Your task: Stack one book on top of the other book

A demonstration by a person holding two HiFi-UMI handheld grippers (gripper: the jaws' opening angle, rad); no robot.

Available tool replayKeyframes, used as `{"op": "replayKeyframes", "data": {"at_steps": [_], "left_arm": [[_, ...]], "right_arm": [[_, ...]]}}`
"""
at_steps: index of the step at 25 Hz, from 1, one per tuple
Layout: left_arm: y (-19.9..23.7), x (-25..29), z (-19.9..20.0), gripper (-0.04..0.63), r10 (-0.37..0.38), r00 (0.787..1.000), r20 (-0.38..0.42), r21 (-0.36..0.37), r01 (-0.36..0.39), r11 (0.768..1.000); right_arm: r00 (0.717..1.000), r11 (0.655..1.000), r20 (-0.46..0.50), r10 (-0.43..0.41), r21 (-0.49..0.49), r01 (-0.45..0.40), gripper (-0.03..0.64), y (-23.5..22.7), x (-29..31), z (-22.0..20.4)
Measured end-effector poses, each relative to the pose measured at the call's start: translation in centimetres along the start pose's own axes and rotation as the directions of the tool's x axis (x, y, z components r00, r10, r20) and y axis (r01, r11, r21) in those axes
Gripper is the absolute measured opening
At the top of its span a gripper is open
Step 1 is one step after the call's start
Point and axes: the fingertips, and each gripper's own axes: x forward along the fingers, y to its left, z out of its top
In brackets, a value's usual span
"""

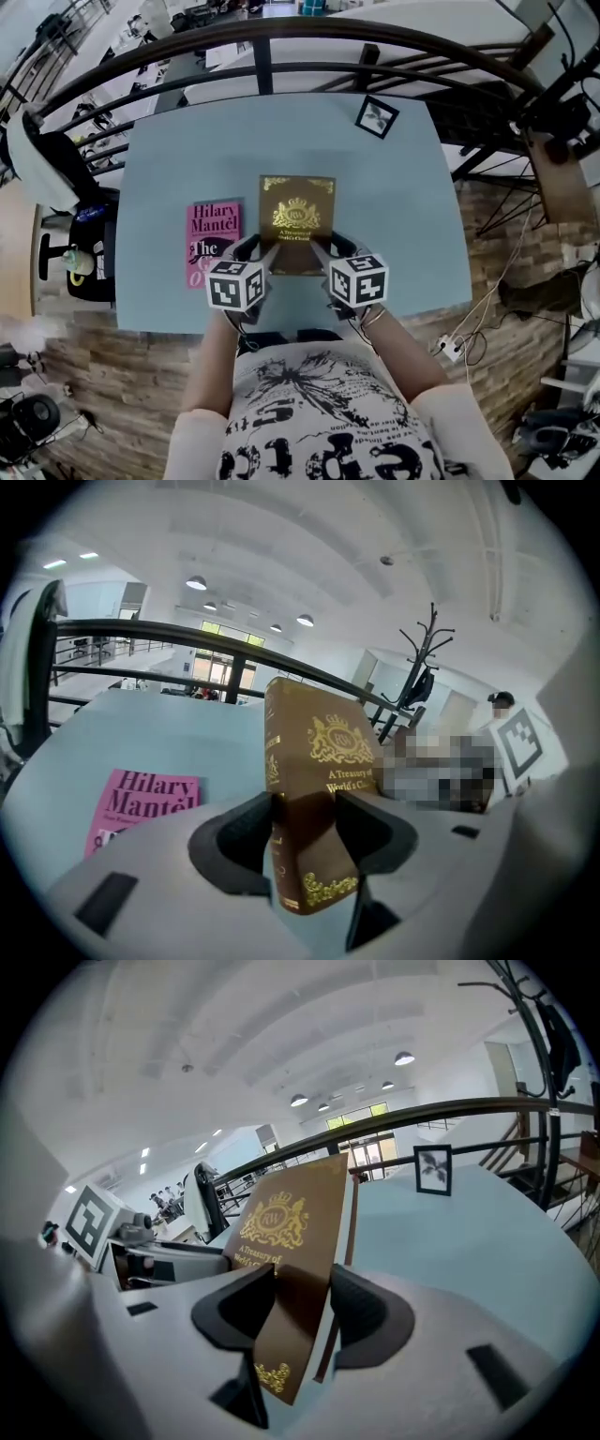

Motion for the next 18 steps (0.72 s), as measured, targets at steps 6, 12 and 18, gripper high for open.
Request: {"op": "replayKeyframes", "data": {"at_steps": [6, 12, 18], "left_arm": [[6.0, -4.4, 0.7, 0.21, 0.048, 0.999, -0.007, -0.021, -0.048, 0.999], [11.2, -8.9, 0.7, 0.209, 0.072, 0.997, -0.009, 0.009, -0.072, 0.997], [15.9, -11.9, -2.1, 0.209, 0.073, 0.996, -0.045, -0.025, -0.074, 0.997]], "right_arm": [[1.0, 0.998, -0.014, 0.021, -0.057, -0.022, 0.175, 6.6, 3.4, 1.8], [0.998, 0.998, -0.02, 0.052, -0.017, -0.052, 0.172, 12.7, 6.3, 1.9], [0.996, 0.998, -0.072, 0.059, -0.007, -0.059, 0.172, 17.7, 9.0, -0.4]]}}
